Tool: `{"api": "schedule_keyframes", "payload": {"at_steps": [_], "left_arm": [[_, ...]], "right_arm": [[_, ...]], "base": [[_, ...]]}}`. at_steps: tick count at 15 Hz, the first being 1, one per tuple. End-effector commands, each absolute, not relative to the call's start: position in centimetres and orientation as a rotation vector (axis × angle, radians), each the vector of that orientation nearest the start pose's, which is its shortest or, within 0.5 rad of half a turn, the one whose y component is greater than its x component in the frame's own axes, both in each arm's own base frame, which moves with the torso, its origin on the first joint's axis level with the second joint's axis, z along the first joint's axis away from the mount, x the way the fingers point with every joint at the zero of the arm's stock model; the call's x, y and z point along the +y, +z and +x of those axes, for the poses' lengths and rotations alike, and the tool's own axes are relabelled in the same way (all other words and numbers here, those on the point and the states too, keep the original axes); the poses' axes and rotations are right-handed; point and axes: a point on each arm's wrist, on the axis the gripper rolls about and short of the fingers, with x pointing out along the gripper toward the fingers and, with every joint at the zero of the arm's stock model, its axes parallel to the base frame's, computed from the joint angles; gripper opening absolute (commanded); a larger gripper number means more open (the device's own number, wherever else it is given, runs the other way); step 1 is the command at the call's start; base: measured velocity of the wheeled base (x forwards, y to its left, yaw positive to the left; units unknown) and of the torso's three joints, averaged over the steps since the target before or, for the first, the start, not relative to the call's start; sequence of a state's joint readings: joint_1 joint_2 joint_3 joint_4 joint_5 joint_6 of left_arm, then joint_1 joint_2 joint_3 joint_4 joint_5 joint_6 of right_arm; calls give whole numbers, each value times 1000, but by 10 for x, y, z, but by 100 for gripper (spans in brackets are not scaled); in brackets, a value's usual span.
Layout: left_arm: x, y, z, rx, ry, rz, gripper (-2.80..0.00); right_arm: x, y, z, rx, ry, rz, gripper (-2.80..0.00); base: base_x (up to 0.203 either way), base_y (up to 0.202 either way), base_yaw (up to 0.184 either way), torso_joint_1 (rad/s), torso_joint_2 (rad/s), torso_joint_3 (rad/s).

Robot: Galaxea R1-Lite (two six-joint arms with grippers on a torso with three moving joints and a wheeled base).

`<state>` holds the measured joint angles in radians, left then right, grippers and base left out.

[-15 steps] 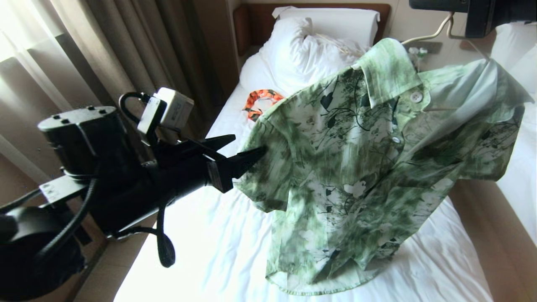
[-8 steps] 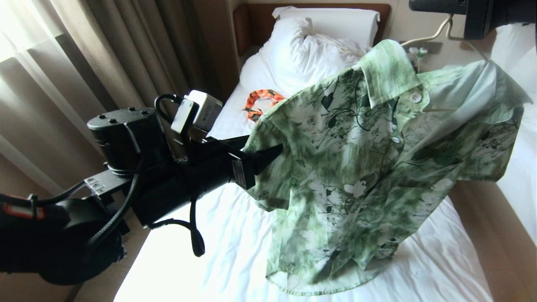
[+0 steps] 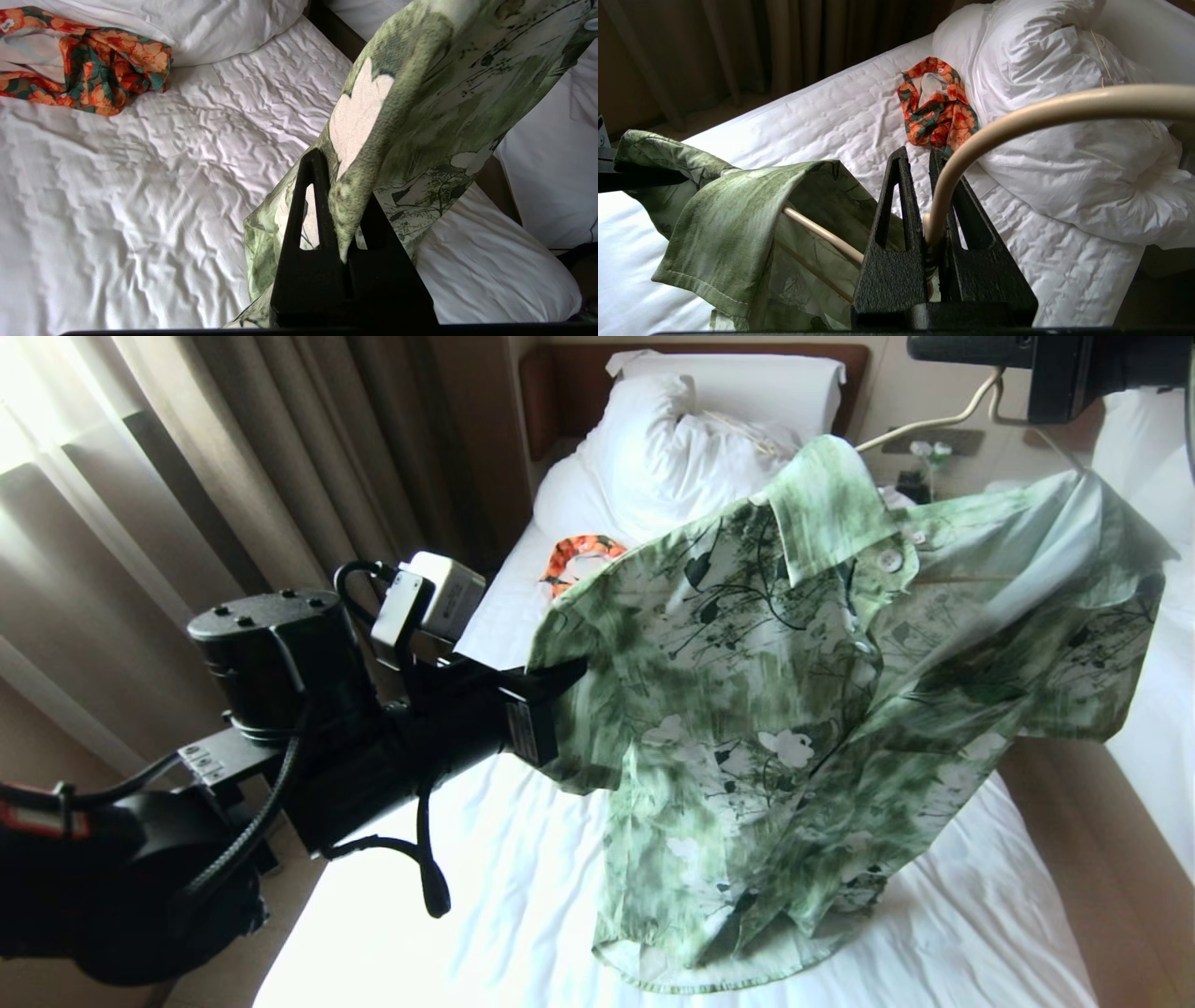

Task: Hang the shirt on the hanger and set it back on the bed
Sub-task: Take the clothes hanger out of the clothes

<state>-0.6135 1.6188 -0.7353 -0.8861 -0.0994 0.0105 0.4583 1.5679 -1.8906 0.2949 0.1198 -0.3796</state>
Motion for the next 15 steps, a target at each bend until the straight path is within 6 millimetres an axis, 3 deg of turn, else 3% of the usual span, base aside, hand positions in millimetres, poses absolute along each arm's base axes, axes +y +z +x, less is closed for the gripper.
{"api": "schedule_keyframes", "payload": {"at_steps": [1,12,13,15], "left_arm": [[-161,211,228,-4,-705,9,-280],[-144,215,207,-19,-695,7,-280],[-144,217,206,-26,-688,6,0],[-142,219,203,-34,-685,4,0]], "right_arm": [[110,430,217,-139,566,-366,-280],[108,434,219,-152,545,-369,-280],[108,434,219,-151,546,-369,-280],[108,434,220,-149,545,-369,-280]], "base": [[0,0,0,0,0,0],[0,0,0,0,0,0],[0,0,0,0,0,0],[0,0,0,0,0,0]]}}
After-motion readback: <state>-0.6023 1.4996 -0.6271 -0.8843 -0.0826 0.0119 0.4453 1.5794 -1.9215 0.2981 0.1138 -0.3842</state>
